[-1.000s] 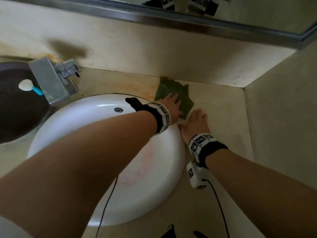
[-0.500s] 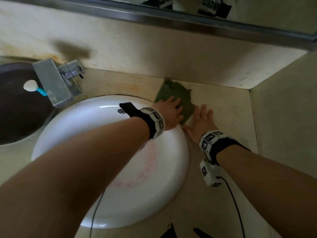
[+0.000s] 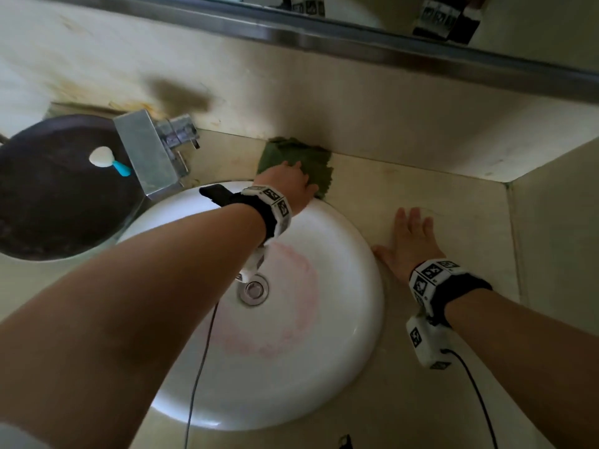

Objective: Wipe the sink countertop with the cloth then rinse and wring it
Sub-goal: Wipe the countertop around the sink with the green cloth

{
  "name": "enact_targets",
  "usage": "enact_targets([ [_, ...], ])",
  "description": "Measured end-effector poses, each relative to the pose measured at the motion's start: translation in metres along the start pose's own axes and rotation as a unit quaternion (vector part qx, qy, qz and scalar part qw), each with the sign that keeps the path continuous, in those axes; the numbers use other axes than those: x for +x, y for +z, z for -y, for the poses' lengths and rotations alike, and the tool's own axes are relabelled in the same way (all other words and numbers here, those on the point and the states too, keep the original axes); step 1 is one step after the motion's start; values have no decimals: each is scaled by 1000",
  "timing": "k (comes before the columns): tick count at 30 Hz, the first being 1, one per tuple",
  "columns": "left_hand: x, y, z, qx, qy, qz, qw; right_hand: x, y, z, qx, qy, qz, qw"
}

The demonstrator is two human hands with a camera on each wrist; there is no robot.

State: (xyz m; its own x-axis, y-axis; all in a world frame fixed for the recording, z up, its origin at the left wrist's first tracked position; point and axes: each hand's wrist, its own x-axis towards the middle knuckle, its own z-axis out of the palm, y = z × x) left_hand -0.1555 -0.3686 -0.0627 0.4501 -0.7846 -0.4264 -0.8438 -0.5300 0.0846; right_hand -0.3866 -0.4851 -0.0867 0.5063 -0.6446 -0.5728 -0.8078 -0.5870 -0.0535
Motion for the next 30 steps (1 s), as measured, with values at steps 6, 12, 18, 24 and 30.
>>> enact_targets([
  [6, 17, -11, 4, -49, -35, -70, 996, -3, 0, 0, -3, 1, -2, 1000],
  [12, 30, 0, 13, -32, -22, -32, 999, -5, 0, 1, 13, 0, -4, 1000],
  [18, 32, 11, 47, -87, -123, -54, 987, -3, 1, 0, 16, -2, -8, 1000],
  [24, 29, 14, 71, -120, -210, -30, 970, -2, 0, 0, 25, -3, -7, 1000],
  [30, 35, 15, 25, -139, -166, -30, 976, -2, 1, 0, 26, -3, 0, 1000],
])
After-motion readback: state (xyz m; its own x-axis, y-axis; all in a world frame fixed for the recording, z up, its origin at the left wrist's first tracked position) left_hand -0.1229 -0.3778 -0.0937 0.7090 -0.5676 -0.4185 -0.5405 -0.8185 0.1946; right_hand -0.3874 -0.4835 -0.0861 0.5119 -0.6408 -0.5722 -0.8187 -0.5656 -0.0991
